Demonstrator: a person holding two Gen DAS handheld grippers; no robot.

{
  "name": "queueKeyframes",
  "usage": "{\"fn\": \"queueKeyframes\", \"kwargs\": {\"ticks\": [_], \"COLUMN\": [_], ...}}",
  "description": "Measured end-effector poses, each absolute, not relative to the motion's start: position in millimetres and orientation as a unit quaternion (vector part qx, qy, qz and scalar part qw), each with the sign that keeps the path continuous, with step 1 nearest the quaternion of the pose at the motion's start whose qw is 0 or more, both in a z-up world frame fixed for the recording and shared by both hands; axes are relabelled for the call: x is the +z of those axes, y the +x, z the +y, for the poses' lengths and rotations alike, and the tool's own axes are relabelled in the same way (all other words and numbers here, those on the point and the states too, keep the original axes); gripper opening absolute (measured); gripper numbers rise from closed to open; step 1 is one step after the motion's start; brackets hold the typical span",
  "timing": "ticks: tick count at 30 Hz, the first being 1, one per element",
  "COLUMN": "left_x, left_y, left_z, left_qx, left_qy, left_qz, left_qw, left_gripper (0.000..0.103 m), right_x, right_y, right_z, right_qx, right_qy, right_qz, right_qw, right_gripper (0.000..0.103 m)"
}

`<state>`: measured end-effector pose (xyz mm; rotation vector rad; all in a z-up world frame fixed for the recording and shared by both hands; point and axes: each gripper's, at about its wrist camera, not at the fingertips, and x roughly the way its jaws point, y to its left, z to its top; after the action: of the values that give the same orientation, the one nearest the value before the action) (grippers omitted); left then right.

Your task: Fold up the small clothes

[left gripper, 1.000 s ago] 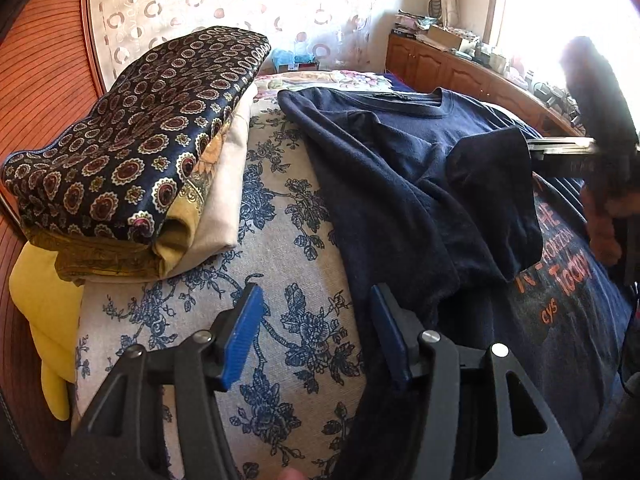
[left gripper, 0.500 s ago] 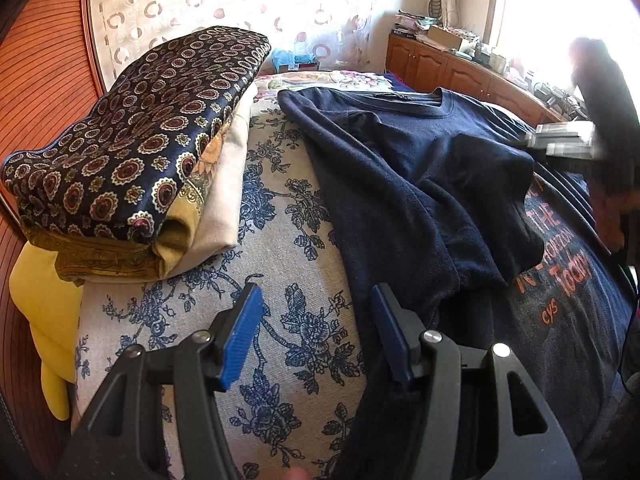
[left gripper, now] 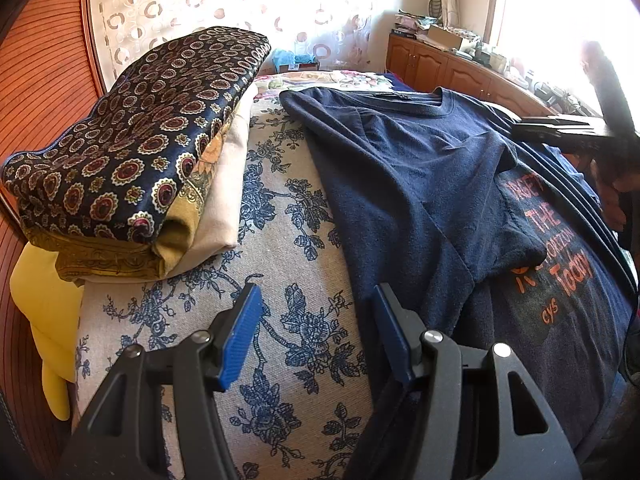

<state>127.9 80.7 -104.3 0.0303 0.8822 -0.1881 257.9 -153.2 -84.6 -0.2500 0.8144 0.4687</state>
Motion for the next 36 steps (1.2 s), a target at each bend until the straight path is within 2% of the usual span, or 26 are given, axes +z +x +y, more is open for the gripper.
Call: {"fn": "queueKeyframes", "kwargs": {"ticks": [10, 14, 26, 36], "left_x": [-72.4, -66.1, -87.0, -97.4], "left_y": [127.4, 143.1, 179.9, 182.0], "left_z": [56.1, 32.0, -35.5, -42.4], "left_qx": [-0.111, -0.136, -0.179, -0.175], "left_qy": [0.014, 0.019, 0.059, 0.069], "left_qz": [0.388, 0.383, 0.416, 0.420], "left_qw": [0.915, 0.913, 0.889, 0.888], "left_gripper": [0.057, 0.057, 0.057, 0.058], "right_x": [-78.0, -78.5, -93.9, -110.9], "right_y": [217.5, 206.6, 193.9, 185.5], "right_z": [-225.2, -262.3, -382.5, -414.9], "right_qx": [0.188, 0.150, 0.041, 0.036], "right_qy": [-0.068, -0.052, 0.008, 0.050], "right_qz": [0.388, 0.384, 0.408, 0.439], "right_qw": [0.900, 0.910, 0.912, 0.896], "right_gripper": [0.063, 0.068, 0.068, 0.063]}}
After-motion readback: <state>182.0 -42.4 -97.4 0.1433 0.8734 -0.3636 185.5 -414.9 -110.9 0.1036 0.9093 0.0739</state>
